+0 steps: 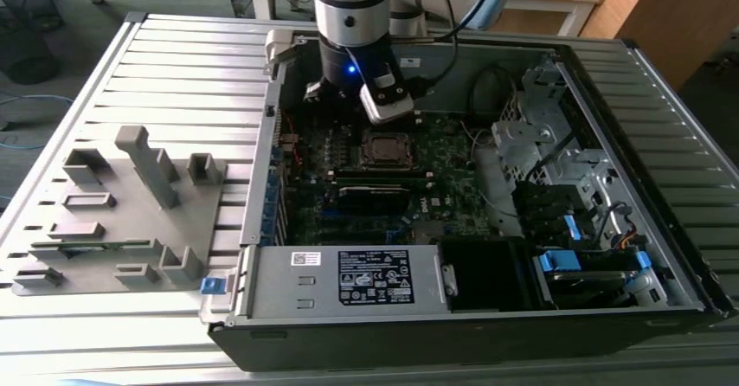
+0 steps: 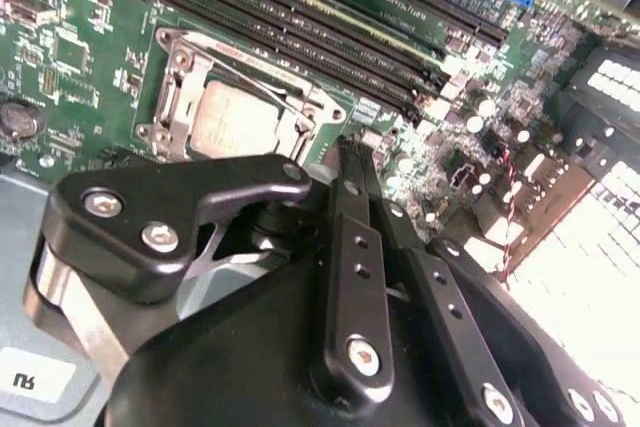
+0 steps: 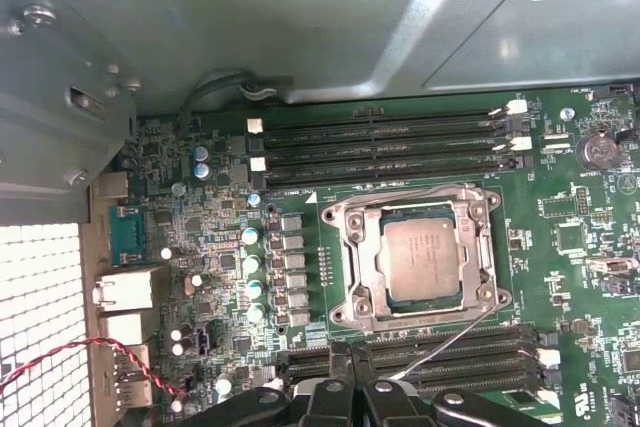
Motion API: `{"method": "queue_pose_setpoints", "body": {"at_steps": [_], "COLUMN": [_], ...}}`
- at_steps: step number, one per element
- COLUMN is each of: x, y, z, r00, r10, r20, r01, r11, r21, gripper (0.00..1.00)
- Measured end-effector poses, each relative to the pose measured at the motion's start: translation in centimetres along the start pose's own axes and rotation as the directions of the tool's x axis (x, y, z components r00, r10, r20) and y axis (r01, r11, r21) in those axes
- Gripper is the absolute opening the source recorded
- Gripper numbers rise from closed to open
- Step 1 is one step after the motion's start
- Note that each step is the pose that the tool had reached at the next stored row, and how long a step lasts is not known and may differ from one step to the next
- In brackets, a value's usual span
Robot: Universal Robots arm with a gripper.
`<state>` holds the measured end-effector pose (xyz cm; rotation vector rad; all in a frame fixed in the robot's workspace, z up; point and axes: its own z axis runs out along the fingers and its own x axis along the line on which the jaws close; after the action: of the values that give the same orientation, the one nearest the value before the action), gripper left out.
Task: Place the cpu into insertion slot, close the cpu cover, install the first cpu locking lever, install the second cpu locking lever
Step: 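Install the second cpu locking lever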
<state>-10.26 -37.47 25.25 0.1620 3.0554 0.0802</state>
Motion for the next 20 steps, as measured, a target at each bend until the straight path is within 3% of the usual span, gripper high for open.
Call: {"method": "queue_pose_setpoints", "body": {"at_steps": [11,16,20], "x": [-0.92,-1.97,-2.53], "y": [0.10,0.21,0.26], "z": [-0.03,0.02,0.07], "r00": [1.0000,1.0000,1.0000], "r10": [0.001,0.001,0.001], "r20": [-0.0011,-0.0069,-0.0077], "r01": [-0.001,-0.001,-0.001], "r11": [1.0000,1.0000,1.0000], "r21": [0.0022,0.0029,0.0033], "gripper": [0.10,0.10,0.10]}}
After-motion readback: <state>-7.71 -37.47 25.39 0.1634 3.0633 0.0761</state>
